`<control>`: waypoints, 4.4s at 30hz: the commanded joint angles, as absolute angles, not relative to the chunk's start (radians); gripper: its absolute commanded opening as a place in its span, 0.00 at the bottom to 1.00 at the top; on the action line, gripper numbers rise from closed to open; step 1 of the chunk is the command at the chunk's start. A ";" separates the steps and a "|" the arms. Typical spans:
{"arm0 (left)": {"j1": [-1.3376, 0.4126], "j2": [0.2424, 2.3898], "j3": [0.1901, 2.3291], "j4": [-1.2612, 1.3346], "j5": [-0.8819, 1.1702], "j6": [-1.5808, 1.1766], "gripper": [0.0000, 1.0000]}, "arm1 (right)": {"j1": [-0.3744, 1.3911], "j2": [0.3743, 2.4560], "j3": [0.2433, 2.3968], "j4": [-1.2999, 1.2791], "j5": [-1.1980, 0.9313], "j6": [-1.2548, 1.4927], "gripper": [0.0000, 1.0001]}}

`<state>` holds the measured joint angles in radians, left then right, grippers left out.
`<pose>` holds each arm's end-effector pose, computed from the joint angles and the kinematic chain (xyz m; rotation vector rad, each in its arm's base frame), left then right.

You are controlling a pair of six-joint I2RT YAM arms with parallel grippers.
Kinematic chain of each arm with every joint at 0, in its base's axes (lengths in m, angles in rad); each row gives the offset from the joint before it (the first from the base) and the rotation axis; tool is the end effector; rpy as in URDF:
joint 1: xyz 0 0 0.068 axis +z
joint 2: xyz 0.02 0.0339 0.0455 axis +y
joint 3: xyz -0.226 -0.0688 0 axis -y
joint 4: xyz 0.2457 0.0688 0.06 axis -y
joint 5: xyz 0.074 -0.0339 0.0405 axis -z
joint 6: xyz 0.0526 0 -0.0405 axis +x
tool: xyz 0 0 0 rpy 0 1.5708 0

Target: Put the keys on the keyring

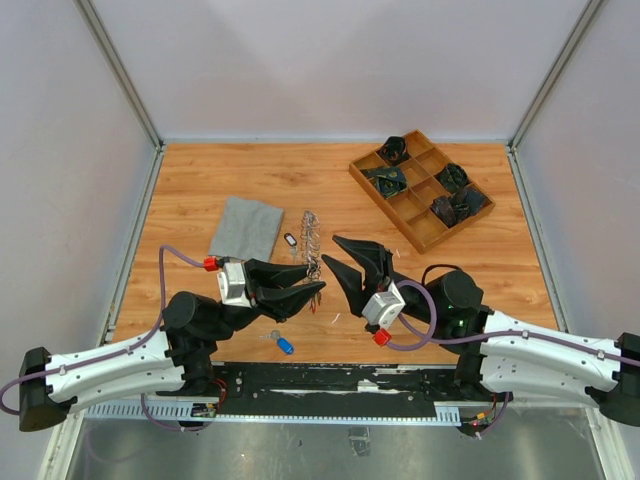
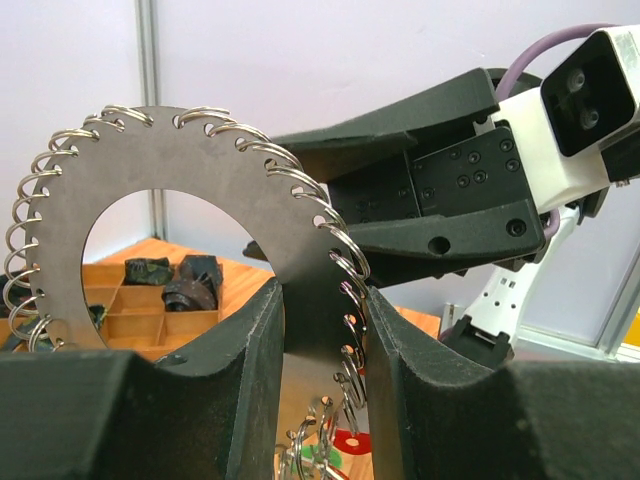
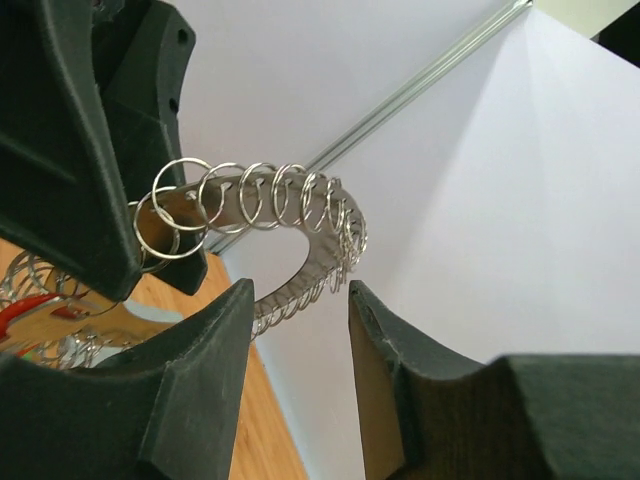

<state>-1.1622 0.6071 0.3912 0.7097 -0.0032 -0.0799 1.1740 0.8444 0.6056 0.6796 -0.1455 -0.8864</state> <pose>0.0791 -0.1823 0.3084 0.5862 0.9813 -1.1119 0.0845 0.2214 0.3364 -1.0392 0.4717 0.3381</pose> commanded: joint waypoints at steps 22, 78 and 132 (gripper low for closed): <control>-1.167 0.604 0.388 0.784 -0.018 -0.093 0.01 | 1.222 0.889 0.663 0.853 -0.160 -0.879 0.31; -1.166 0.620 0.396 0.766 -0.003 -0.087 0.01 | 1.244 0.873 0.712 0.702 -0.127 -0.915 0.03; -1.167 0.621 0.460 0.558 0.158 0.070 0.33 | 1.243 0.761 0.921 -0.087 -0.149 -0.593 0.00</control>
<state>-1.1622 0.6109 0.4290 0.5125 0.1978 0.0887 1.2343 0.7784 0.9211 -0.1627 -0.1131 -0.5659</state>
